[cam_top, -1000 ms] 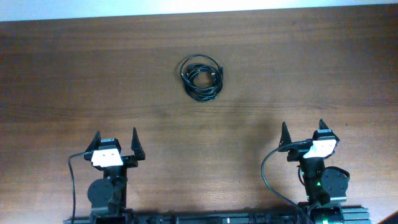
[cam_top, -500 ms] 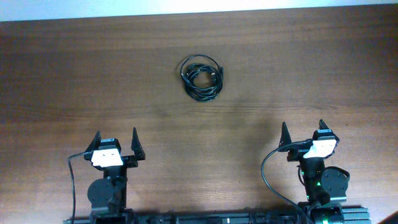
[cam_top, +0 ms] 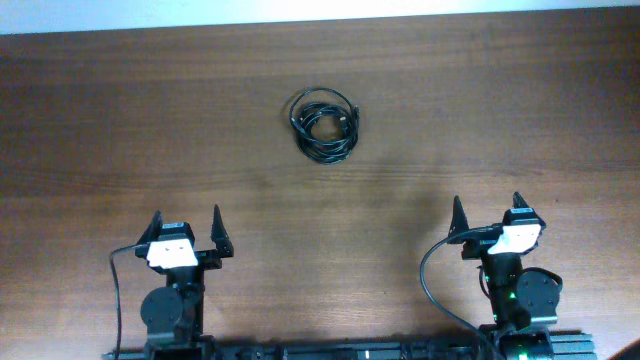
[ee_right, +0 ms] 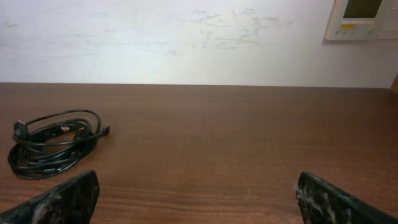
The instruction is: Untangle cables
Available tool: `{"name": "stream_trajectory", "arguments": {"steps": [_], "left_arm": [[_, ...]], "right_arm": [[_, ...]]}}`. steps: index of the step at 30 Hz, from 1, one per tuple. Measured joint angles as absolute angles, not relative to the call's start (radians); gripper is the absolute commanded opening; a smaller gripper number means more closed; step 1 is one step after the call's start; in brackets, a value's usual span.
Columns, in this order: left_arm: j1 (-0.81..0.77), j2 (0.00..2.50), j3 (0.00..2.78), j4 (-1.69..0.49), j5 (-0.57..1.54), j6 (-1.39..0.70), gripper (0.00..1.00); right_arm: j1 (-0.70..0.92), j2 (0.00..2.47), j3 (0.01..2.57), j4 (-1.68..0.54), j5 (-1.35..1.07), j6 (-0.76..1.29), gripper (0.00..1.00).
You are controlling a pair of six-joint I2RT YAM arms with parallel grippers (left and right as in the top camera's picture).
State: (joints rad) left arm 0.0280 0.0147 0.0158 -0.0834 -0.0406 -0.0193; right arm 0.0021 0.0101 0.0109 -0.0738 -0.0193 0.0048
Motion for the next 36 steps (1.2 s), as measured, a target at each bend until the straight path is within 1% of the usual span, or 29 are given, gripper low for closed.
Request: {"name": "stream_trajectory", "arguments": {"steps": [5, 8, 9, 10, 11, 13, 14, 15, 17, 19, 21, 22, 23, 24, 25, 26, 28, 30, 31, 33, 34, 36], "left_arm": [[0.028, 0.015, 0.016, -0.083, -0.035, -0.019, 0.99], [0.028, 0.015, 0.015, -0.065, 0.023, -0.02, 0.99], [0.028, 0.015, 0.014, -0.042, 0.047, -0.019, 0.98], [0.028, 0.015, 0.011, 0.015, 0.097, -0.02, 0.99], [0.027, 0.015, 0.01, 0.056, 0.128, -0.02, 0.99], [0.027, 0.014, 0.011, 0.216, 0.189, -0.019, 0.99], [0.027, 0.013, 0.01, 0.261, 0.2, -0.019, 0.99], [0.027, 0.012, 0.014, 0.316, 0.213, -0.019, 0.99], [0.027, 0.017, 0.053, 0.32, 0.221, -0.019, 0.99], [0.027, 0.041, 0.144, 0.319, 0.219, -0.01, 0.99], [0.027, 0.097, 0.259, 0.259, 0.216, 0.021, 0.99], [0.027, 0.144, 0.349, 0.159, 0.216, 0.036, 0.99], [0.027, 0.204, 0.431, 0.078, 0.215, 0.052, 0.99], [0.027, 0.302, 0.562, -0.034, 0.217, 0.08, 0.99], [0.027, 0.371, 0.661, -0.179, 0.225, 0.101, 0.99], [0.025, 0.492, 0.807, -0.308, 0.232, 0.123, 0.99], [0.025, 0.665, 1.011, -0.481, 0.241, 0.143, 0.99], [0.025, 0.818, 1.176, -0.632, 0.273, 0.155, 0.99], [0.025, 0.932, 1.29, -0.745, 0.318, 0.161, 0.99], [0.025, 1.093, 1.418, -0.899, 0.371, 0.165, 0.99], [0.025, 1.174, 1.463, -0.938, 0.405, 0.165, 0.99], [0.025, 1.31, 1.478, -0.96, 0.515, 0.165, 0.99]], "right_arm": [[0.002, 0.01, 0.011, -0.074, -0.019, 0.005, 0.98], [0.002, 0.01, 0.011, -0.062, -0.051, 0.013, 0.98], [0.002, 0.011, 0.011, -0.043, -0.109, 0.028, 0.98], [0.002, 0.01, 0.011, 0.008, -0.306, 0.078, 0.98], [0.002, 0.01, 0.01, 0.009, -0.441, 0.104, 0.98], [0.002, 0.012, 0.01, 0.037, -0.682, 0.149, 0.98], [0.002, 0.014, 0.01, 0.085, -0.728, 0.158, 0.98], [0.002, 0.012, 0.011, 0.19, -0.789, 0.17, 0.98], [0.002, 0.012, 0.014, 0.42, -0.819, 0.181, 0.98], [0.002, 0.012, 0.043, 0.443, -0.791, 0.183, 0.98], [0.002, 0.014, 0.11, 0.336, -0.751, 0.176, 0.98], [0.002, 0.017, 0.165, 0.265, -0.733, 0.156, 0.98], [0.002, 0.032, 0.268, 0.125, -0.713, 0.109, 0.98], [0.002, 0.053, 0.344, 0.076, -0.702, 0.074, 0.98], [0.002, 0.078, 0.421, -0.065, -0.696, 0.025, 0.98], [0.002, 0.136, 0.516, -0.186, -0.693, -0.023, 0.98], [0.002, 0.263, 0.681, -0.409, -0.67, -0.093, 0.98], [0.002, 0.376, 0.809, -0.527, -0.657, -0.121, 0.98], [0.002, 0.494, 0.933, -0.645, -0.65, -0.136, 0.98], [0.002, 0.642, 1.083, -0.817, -0.649, -0.146, 0.98], [0.002, 0.727, 1.16, -0.916, -0.653, -0.15, 0.98], [0.002, 0.879, 1.25, -0.983, -0.715, -0.138, 0.98]]}}
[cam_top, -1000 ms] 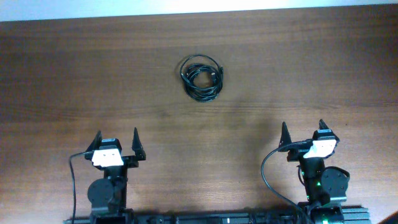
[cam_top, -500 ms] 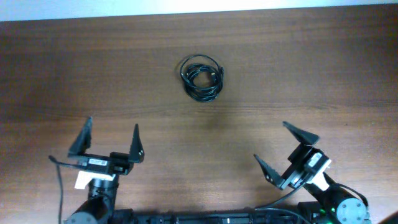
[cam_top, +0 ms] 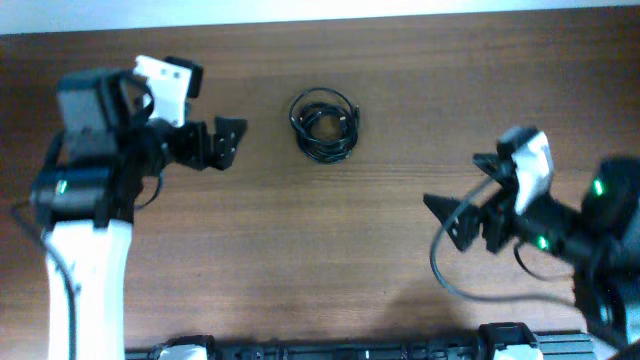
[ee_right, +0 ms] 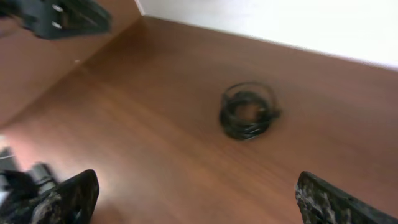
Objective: Untangle cables
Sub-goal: 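Move the left gripper down onto the black cable bundle and grasp a loop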
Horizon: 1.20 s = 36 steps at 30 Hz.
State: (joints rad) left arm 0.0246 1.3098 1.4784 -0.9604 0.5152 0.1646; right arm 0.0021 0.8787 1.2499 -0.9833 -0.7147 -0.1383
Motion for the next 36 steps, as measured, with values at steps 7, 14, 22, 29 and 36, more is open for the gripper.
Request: {"name": "stream_trajectory", "arguments": {"steps": [7, 14, 22, 29, 36], "left_arm": [[0.02, 1.6, 1.486, -0.98, 0.764, 0.106, 0.99], [-0.17, 1.746, 1.625, -0.929, 0.389, -0.126, 0.99], [-0.284, 2.007, 1.633, -0.876, 0.344, -0.496, 1.0], [-0.315, 2.163, 1.633, -0.722, 0.33, -0.755, 0.79], [-0.387, 2.189, 1.633, -0.71, 0.212, -0.812, 0.57]], "right_arm": [[0.025, 1.186, 1.271, -1.121, -0.897, 0.02, 0.97], [0.2, 1.274, 1.397, -1.234, -0.449, 0.25, 0.98], [0.203, 1.387, 1.402, -1.258, -0.407, 0.305, 0.97], [0.203, 1.387, 1.402, -1.251, -0.406, 0.31, 0.97], [0.203, 1.387, 1.402, -1.251, -0.404, 0.31, 0.98]]}}
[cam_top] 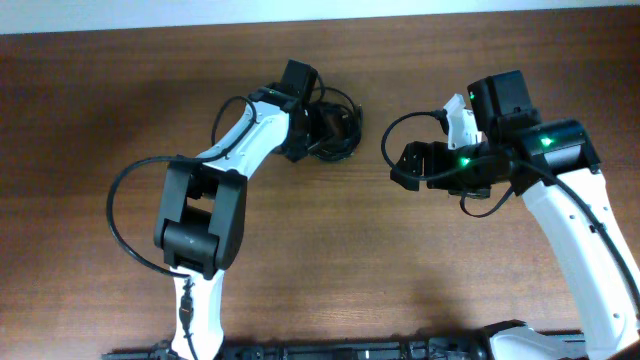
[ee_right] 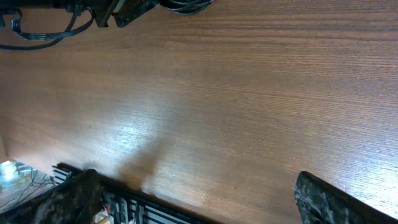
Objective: Untangle cables
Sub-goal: 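Move the left gripper down onto the black cable bundle and grasp a loop, then lift the grasped cable loop with the left gripper and pull it away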
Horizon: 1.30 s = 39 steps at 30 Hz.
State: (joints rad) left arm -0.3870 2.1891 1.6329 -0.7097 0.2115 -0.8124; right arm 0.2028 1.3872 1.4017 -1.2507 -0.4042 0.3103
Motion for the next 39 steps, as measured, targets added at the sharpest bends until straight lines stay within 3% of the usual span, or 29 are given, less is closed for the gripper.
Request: {"name": "stream_trajectory", "arguments": {"steps": [3, 6, 10, 13, 14, 19, 20, 22, 23, 30, 31, 35, 37, 39], "left_arm": [[-0.385, 2.189, 1.644, -0.758, 0.179, -0.812, 0.54], [-0.385, 2.189, 1.672, -0.775, 0.144, -0.812, 0.34], [-0.382, 2.189, 1.675, -0.788, 0.137, -0.807, 0.29], [-0.378, 2.189, 1.688, -0.807, 0.13, -0.789, 0.2], [-0.374, 2.19, 1.7, -0.831, 0.129, -0.783, 0.12], [-0.37, 2.19, 1.752, -0.887, 0.107, -0.757, 0.0], [-0.37, 2.19, 1.752, -0.891, 0.103, -0.752, 0.07], [-0.37, 2.19, 1.752, -0.892, 0.1, -0.749, 0.6], [-0.37, 2.19, 1.752, -0.895, 0.1, -0.749, 0.61], [-0.439, 2.209, 1.753, -0.899, 0.084, -0.749, 0.47], [-0.442, 2.215, 1.753, -0.899, 0.084, -0.749, 0.37], [-0.44, 2.228, 1.753, -0.898, 0.059, -0.749, 0.19], [-0.44, 2.228, 1.753, -0.899, 0.019, -0.749, 0.05], [-0.439, 2.228, 1.753, -0.898, -0.001, -0.753, 0.0]], "right_arm": [[0.203, 1.387, 1.402, -1.25, -0.404, 0.311, 0.98], [0.203, 1.387, 1.402, -1.25, -0.404, 0.311, 0.98], [0.203, 1.387, 1.402, -1.25, -0.404, 0.31, 0.97], [0.203, 1.387, 1.402, -1.25, -0.404, 0.311, 0.98], [0.203, 1.387, 1.402, -1.25, -0.404, 0.31, 0.98], [0.203, 1.387, 1.402, -1.25, -0.404, 0.311, 0.97], [0.203, 1.387, 1.402, -1.25, -0.404, 0.31, 0.97], [0.203, 1.387, 1.402, -1.25, -0.404, 0.31, 0.97], [0.203, 1.387, 1.402, -1.25, -0.404, 0.311, 0.98], [0.203, 1.387, 1.402, -1.267, -0.404, 0.311, 0.98], [0.203, 1.387, 1.402, -1.268, -0.404, 0.31, 0.97], [0.203, 1.387, 1.402, -1.268, -0.404, 0.31, 0.98], [0.203, 1.387, 1.402, -1.268, -0.404, 0.31, 0.97], [0.203, 1.387, 1.402, -1.268, -0.404, 0.311, 0.98]]}}
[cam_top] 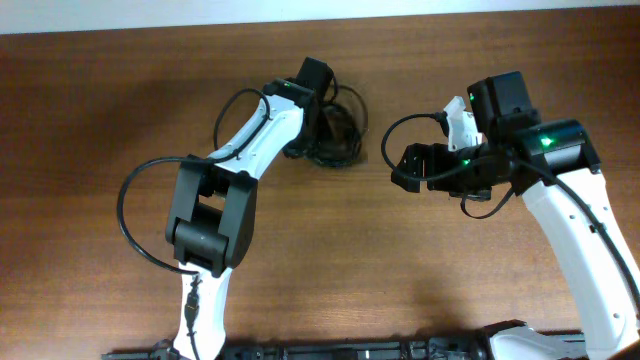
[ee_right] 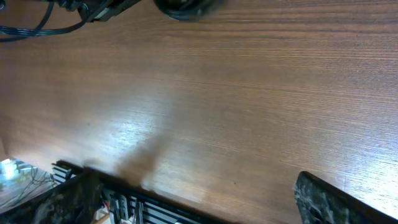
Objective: Untangle cables
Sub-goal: 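Lift the grasped cable loop with the left gripper and pull it away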
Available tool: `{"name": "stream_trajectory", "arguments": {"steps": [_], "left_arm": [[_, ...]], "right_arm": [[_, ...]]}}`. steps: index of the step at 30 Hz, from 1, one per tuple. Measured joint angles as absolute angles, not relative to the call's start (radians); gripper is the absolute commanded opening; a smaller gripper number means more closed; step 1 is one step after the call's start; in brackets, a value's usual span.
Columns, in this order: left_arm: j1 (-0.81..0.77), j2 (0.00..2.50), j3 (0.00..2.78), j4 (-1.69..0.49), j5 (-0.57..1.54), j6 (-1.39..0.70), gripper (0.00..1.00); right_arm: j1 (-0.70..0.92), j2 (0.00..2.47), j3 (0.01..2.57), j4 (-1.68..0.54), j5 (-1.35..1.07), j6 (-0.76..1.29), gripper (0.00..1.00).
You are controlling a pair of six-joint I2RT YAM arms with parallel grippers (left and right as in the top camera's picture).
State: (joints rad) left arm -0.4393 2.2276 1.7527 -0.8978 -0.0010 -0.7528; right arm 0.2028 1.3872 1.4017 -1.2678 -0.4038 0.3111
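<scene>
A black cable coil (cam_top: 345,140) lies on the far middle of the wooden table; in the right wrist view the coil (ee_right: 186,7) is a blurred dark mass at the top edge. My left gripper (cam_top: 328,120) is down on the coil's left part, and its fingers are hidden among the black loops, so its state does not show. My right gripper (cam_top: 403,168) hovers to the right of the coil, apart from it. Its two fingers stand wide open over bare wood (ee_right: 194,180) with nothing between them.
The table (cam_top: 120,120) ends at a white wall along the top. A black rail (cam_top: 330,350) runs along the near edge. The left arm's own lead (cam_top: 125,205) loops out to the left, and the right arm's lead (cam_top: 395,125) arches beside its wrist.
My left gripper has shifted a little to the right, further onto the coil. The coil now looks bunched and is blurred in the right wrist view. The right arm has barely moved.
Both arms were parked at the near edge, open, with the coil untouched at the far middle. Then both were raised, out to either side. Then the left gripper was at the coil's left edge, with the right one hovering open to its right, and both remain there now.
</scene>
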Motion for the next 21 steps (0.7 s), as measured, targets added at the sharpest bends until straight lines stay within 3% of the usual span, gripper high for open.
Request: {"name": "stream_trajectory", "arguments": {"steps": [3, 7, 12, 21], "left_arm": [[-0.439, 2.233, 1.777, -0.937, -0.005, -0.749, 0.0], [-0.41, 2.227, 2.013, -1.155, -0.009, -0.744, 0.0], [-0.4, 2.02, 2.127, -1.155, -0.012, -0.607, 0.0], [-0.327, 1.486, 2.143, -0.563, 0.011, -0.582, 0.0]], "right_arm": [[0.203, 1.387, 1.402, -1.268, -0.404, 0.311, 0.97], [0.203, 1.387, 1.402, -1.289, -0.4, 0.311, 0.98], [0.203, 1.387, 1.402, -1.29, -0.4, 0.311, 0.98], [0.203, 1.387, 1.402, -1.293, -0.4, 0.311, 0.98]]}}
